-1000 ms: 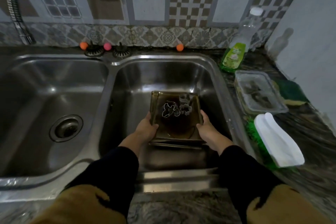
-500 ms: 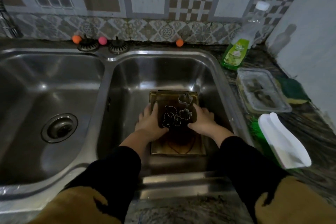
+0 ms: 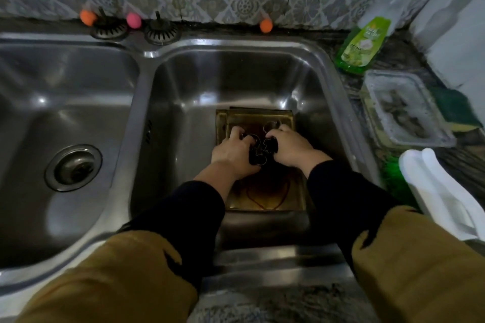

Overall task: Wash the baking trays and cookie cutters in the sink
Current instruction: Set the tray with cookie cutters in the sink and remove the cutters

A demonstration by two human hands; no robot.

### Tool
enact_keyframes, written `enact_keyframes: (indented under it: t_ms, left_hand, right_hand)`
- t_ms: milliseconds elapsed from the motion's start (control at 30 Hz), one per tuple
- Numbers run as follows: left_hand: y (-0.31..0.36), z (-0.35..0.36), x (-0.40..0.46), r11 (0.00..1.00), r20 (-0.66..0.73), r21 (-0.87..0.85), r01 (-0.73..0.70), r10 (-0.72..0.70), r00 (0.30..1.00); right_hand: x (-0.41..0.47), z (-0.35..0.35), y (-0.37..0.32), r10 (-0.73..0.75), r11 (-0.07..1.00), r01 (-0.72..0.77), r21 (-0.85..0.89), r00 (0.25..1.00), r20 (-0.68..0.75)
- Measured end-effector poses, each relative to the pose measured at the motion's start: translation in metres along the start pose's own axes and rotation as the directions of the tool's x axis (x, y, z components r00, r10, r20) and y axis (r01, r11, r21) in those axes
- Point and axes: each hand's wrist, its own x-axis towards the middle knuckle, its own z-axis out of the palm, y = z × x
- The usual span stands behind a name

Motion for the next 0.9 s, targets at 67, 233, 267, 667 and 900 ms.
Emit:
enact_keyframes:
  t_ms: [67,233,267,667,900]
  left_hand:
    - [0.001,0.001,0.001,0.999,0.0,-0.041,0.007,-0.007,1.0]
    - [0.005,0.001,-0.005,0.987,-0.009,-0.158,0.022,-0.024,1.0]
    - [0.004,0.0,-0.007,0.98,-0.02,-0.199,0.026,-0.03,0.999]
    - [-0.049,-0.042,-0.061,0.867,-0.074,-0.359,0.344,-0.394,0.916]
    - [-0.06,-0.032,-0.067,0.811,0.084,-0.343,0.474,-0.475,0.876]
  right_hand:
    - [-0.003,0.004,0.001,-0.005,0.999,0.005,0.039,1.0,-0.025]
    - [-0.012,0.006,-0.005,0.038,0.987,-0.024,0.161,0.995,-0.089]
    - [-0.013,0.003,-0.008,0.032,0.984,-0.011,0.178,0.993,-0.111]
    - [-0.005,-0.006,-0.105,-0.276,0.897,0.326,0.298,0.94,-0.199]
    - [0.002,0.025,-0.121,-0.245,0.873,0.222,0.435,0.969,-0.003]
